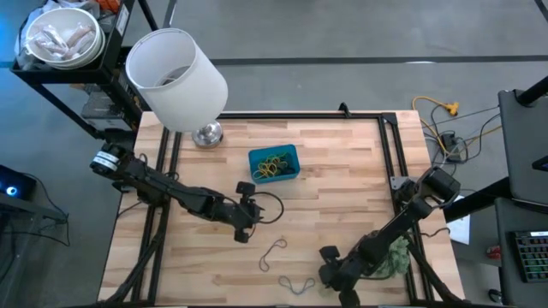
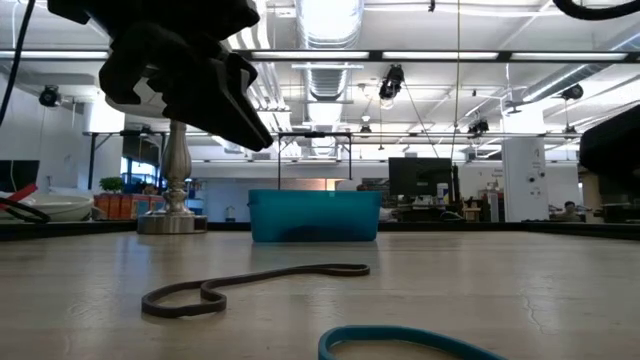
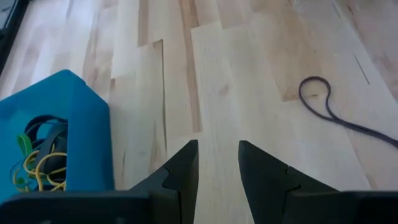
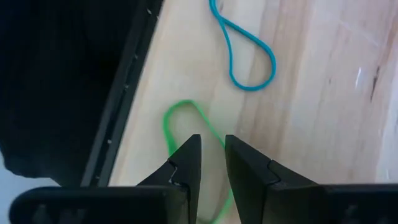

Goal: Pick and place rubber bands into bin
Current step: Put the green rubber band into the blue bin

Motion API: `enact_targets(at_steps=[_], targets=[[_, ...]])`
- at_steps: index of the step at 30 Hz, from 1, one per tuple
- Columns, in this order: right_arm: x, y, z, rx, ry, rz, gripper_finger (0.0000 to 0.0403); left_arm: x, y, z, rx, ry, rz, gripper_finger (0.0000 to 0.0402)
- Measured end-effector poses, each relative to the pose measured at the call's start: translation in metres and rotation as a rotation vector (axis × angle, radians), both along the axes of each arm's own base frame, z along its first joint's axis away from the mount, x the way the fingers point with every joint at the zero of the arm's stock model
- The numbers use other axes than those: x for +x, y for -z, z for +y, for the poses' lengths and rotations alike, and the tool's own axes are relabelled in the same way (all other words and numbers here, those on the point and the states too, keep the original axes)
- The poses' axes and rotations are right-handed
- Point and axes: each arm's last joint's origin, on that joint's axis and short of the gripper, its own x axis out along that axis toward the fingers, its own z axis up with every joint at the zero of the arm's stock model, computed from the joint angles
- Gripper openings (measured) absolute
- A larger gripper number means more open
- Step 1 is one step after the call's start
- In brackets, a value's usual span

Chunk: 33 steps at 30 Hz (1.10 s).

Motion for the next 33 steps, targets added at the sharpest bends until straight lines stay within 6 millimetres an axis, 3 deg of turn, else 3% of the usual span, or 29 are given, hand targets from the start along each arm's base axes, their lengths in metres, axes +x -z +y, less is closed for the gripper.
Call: enact_targets(at_steps=[19, 33], targets=[[-0.001, 0.003, 0.000, -0.098, 0.019, 0.034, 0.0068, 0.000, 0.000, -0.001, -0.011, -0.006, -0.001, 0.0098], [-0.006, 0.015, 0.008, -0.150, 0.013, 0.040, 0.0056, 0.000, 0.001, -0.001, -0.011, -0.006, -0.001, 0.0098]])
